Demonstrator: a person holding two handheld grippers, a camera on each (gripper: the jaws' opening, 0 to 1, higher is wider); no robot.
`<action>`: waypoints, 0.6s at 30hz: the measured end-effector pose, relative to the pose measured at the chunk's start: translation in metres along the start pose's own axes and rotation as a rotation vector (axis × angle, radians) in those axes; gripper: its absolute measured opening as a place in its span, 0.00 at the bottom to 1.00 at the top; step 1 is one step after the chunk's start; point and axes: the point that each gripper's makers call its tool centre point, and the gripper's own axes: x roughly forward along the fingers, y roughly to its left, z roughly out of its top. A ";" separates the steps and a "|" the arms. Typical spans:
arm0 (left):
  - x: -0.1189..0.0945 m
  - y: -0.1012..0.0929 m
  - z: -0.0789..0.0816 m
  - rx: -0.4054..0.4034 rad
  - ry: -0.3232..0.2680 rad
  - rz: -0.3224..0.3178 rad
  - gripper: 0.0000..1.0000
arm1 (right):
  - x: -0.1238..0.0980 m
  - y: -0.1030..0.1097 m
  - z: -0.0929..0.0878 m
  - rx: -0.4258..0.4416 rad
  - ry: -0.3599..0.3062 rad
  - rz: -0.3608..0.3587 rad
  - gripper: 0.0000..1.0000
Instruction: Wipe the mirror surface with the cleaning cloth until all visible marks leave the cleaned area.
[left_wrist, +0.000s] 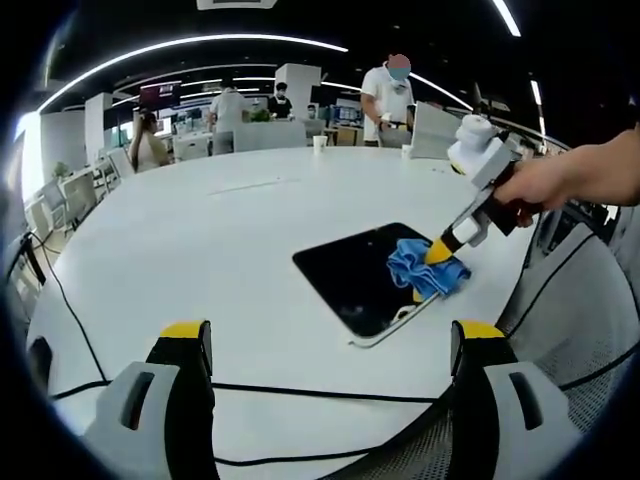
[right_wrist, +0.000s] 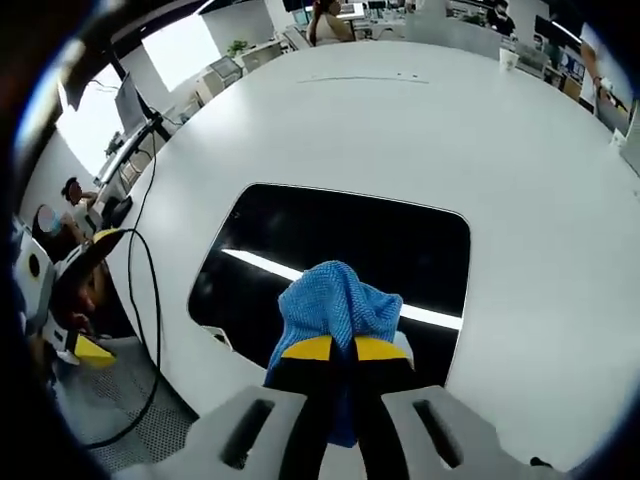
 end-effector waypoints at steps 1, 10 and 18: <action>0.000 0.000 0.000 -0.001 0.001 0.000 0.99 | 0.000 0.000 -0.001 0.000 -0.004 -0.001 0.00; 0.000 0.000 -0.001 0.000 0.003 -0.002 0.99 | -0.005 0.006 -0.011 0.006 -0.025 0.002 0.00; 0.001 0.000 -0.001 -0.002 0.004 -0.002 0.99 | -0.009 0.011 -0.019 0.022 -0.039 0.011 0.00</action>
